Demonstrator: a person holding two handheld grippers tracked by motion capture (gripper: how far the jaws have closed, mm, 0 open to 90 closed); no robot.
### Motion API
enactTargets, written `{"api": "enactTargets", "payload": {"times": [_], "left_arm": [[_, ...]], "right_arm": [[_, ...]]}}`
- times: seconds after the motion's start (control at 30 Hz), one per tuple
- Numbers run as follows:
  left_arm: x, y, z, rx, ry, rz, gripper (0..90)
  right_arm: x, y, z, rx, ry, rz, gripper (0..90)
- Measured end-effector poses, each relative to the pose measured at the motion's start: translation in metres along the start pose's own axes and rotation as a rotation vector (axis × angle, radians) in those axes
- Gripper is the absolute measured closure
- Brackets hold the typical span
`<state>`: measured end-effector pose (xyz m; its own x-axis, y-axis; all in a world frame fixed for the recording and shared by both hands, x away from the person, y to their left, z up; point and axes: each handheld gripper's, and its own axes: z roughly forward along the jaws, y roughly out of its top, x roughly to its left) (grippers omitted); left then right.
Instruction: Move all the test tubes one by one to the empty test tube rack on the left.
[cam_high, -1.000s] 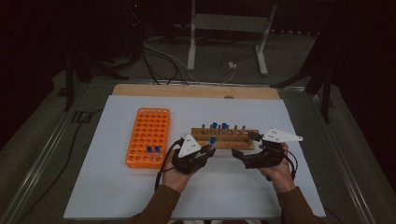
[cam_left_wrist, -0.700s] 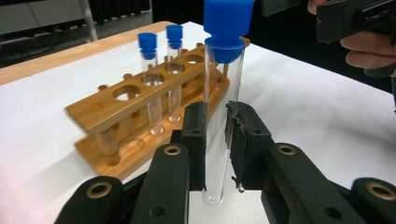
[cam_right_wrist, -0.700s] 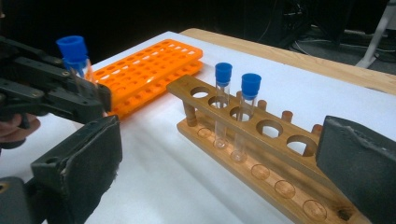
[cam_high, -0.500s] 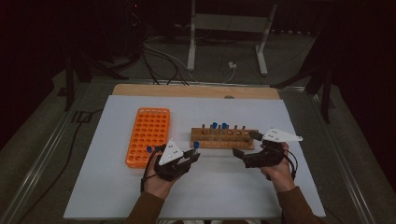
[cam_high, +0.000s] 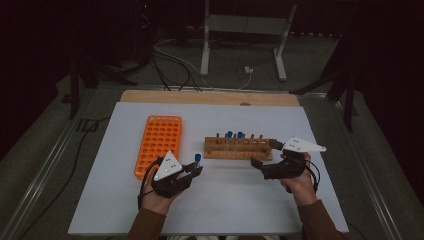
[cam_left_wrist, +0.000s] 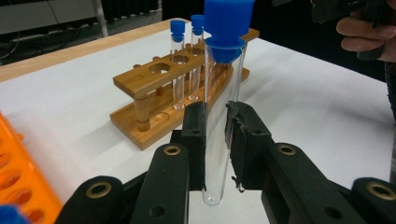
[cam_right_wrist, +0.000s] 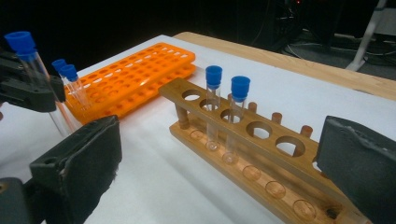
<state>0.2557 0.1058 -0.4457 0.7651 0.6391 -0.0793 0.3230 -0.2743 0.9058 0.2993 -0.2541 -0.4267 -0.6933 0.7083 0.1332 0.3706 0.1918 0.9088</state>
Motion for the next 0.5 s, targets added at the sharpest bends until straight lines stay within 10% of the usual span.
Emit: {"api": "enactTargets", "payload": {"times": [0.5], "left_arm": [[0.020,-0.003,-0.034,-0.018,0.014,-0.027,78.2]], "right_arm": [[-0.001,0.000,-0.001,-0.001,-0.005,0.000,0.5]]}}
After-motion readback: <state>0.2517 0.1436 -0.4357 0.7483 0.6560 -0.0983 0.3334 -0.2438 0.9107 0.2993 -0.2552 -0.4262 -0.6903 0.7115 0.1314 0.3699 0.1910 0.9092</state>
